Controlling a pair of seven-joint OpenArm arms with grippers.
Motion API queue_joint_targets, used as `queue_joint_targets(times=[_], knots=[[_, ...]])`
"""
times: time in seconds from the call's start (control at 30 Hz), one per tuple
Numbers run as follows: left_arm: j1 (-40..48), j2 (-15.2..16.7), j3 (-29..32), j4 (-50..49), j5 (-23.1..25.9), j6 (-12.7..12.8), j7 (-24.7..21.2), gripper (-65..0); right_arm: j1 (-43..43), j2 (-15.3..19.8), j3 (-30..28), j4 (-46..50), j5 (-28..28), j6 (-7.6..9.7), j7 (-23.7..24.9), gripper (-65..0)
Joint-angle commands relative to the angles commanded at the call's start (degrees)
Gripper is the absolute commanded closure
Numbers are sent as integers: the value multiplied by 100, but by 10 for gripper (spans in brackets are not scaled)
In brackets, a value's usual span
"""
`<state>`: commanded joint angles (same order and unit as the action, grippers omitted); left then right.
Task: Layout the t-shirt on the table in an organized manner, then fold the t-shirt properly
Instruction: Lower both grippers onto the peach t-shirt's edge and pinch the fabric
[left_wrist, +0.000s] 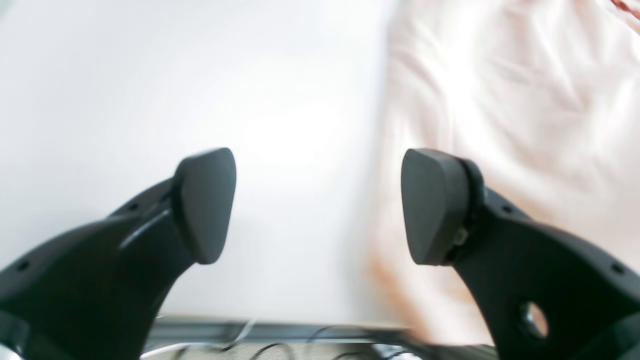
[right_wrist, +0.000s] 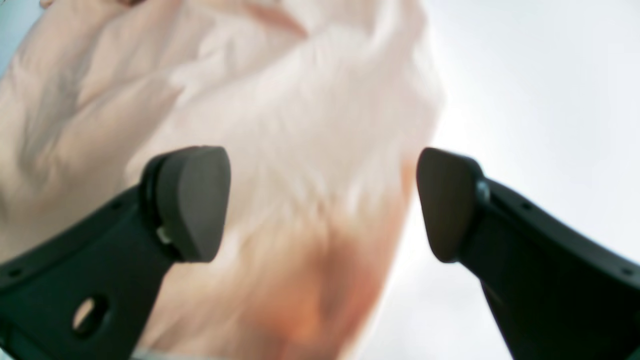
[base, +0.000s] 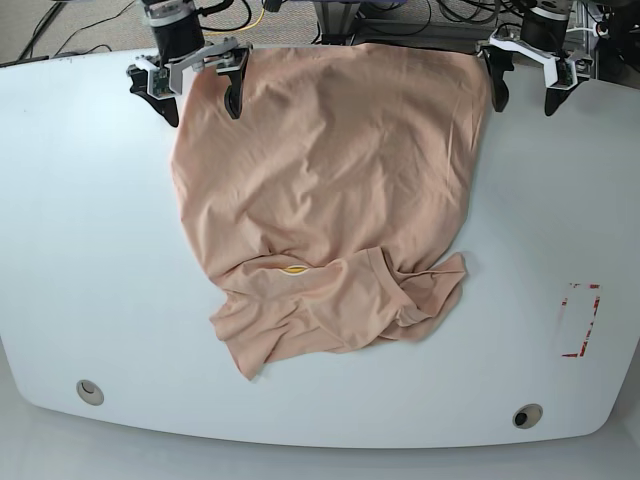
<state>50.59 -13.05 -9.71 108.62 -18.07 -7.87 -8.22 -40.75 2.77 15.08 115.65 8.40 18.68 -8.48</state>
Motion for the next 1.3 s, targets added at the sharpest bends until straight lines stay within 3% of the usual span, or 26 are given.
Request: queue_joint_targets(times=[0.27,0.33,0.57,0.67,1.03,1.17,1.3], knots=[[-44,0,404,0,0,0,0,-469,1116,88,378,-149,-26,62,-1002,-568],[-44,26,404,0,0,0,0,-465,1468,220,448,-264,9,316,-1354,-568],[-35,9,404,-18,0,0,0,-465,2154,202,747,-844,9,958,-2057,-566],[-35,9,378,-35,0,0,0,-465,2295,202,765,-1196,9,1046,-2075,-564],[-79,26,404,-70,0,0,9,-465,2268,211,756,-1609,0,1116,-2057,-503],[-97,26,413,-123,0,0,9,-465,2268,202,756,-1776,0,1301,-2057,-503],[-211,26,413,-132,0,0,9,-465,2268,202,756,-1987,0,1371,-2057,-476]])
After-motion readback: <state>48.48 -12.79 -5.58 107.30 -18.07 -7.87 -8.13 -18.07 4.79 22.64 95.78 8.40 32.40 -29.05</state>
